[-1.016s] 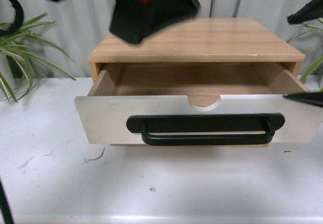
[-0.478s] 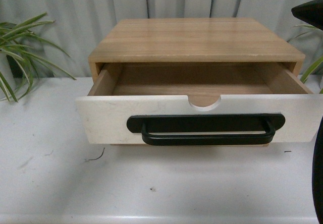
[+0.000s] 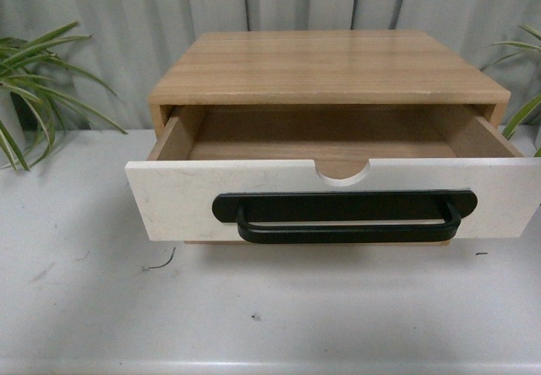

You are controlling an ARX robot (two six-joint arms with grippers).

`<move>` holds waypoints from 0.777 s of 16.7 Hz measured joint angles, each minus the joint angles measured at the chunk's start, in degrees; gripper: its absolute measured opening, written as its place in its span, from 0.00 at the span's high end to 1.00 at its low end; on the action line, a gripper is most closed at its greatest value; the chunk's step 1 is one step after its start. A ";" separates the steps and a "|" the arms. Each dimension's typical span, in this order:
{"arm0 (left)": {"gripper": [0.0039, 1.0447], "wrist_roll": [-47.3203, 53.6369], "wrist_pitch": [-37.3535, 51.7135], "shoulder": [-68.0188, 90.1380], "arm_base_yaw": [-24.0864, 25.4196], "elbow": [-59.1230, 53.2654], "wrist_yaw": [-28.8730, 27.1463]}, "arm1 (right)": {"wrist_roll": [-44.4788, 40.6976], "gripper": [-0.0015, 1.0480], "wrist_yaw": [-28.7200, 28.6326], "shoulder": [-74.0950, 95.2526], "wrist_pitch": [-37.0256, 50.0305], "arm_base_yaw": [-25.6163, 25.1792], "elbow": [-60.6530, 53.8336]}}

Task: Pull drawer

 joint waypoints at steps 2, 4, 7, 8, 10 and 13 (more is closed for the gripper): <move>0.37 11.28 15.23 -13.77 2.25 -17.62 1.77 | 0.33 0.44 17.20 -16.81 8.09 0.61 -16.37; 0.58 14.40 17.14 -16.92 5.42 -23.21 5.42 | 0.15 0.65 16.41 -26.93 5.25 0.55 -21.11; 0.90 15.52 18.21 -21.44 7.13 -29.46 6.21 | -0.04 0.95 12.90 -32.04 6.29 -4.46 -26.05; 0.98 15.54 18.47 -22.58 6.82 -30.53 6.49 | -0.17 0.98 12.22 -32.98 5.99 -4.07 -28.15; 0.99 15.72 18.08 -25.75 6.80 -33.62 6.40 | -0.22 0.98 12.37 -36.28 5.77 -4.13 -30.53; 0.99 15.72 16.48 -30.62 6.80 -36.89 6.43 | -0.22 0.98 12.37 -40.89 4.04 -4.13 -33.55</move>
